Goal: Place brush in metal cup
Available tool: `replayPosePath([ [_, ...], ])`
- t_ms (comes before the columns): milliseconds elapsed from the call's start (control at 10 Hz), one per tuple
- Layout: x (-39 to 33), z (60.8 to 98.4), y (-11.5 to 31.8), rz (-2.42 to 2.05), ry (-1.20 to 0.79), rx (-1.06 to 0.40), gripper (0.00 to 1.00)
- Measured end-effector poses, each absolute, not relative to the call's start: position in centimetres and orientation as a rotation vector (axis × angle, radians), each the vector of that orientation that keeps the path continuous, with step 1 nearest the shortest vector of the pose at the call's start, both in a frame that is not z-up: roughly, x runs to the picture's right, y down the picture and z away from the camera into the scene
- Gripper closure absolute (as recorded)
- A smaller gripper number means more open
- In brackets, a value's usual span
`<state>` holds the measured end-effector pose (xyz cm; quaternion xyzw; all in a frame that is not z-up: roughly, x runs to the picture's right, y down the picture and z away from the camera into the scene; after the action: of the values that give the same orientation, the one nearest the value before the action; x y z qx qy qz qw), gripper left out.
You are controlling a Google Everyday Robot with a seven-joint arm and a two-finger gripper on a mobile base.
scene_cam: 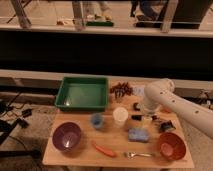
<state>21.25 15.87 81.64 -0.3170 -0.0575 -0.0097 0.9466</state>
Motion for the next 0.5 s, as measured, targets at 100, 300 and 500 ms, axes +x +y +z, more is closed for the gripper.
replayPosePath([
  [100,21.4,82.2,15.9,-0.023,-0.108,-0.642,0.2],
  [300,22.0,83.8,15.7,-0.015,-0.093,-0.639,0.2],
  [500,22.3,84.8,15.8,-0.007,-0.083,-0.646,0.2],
])
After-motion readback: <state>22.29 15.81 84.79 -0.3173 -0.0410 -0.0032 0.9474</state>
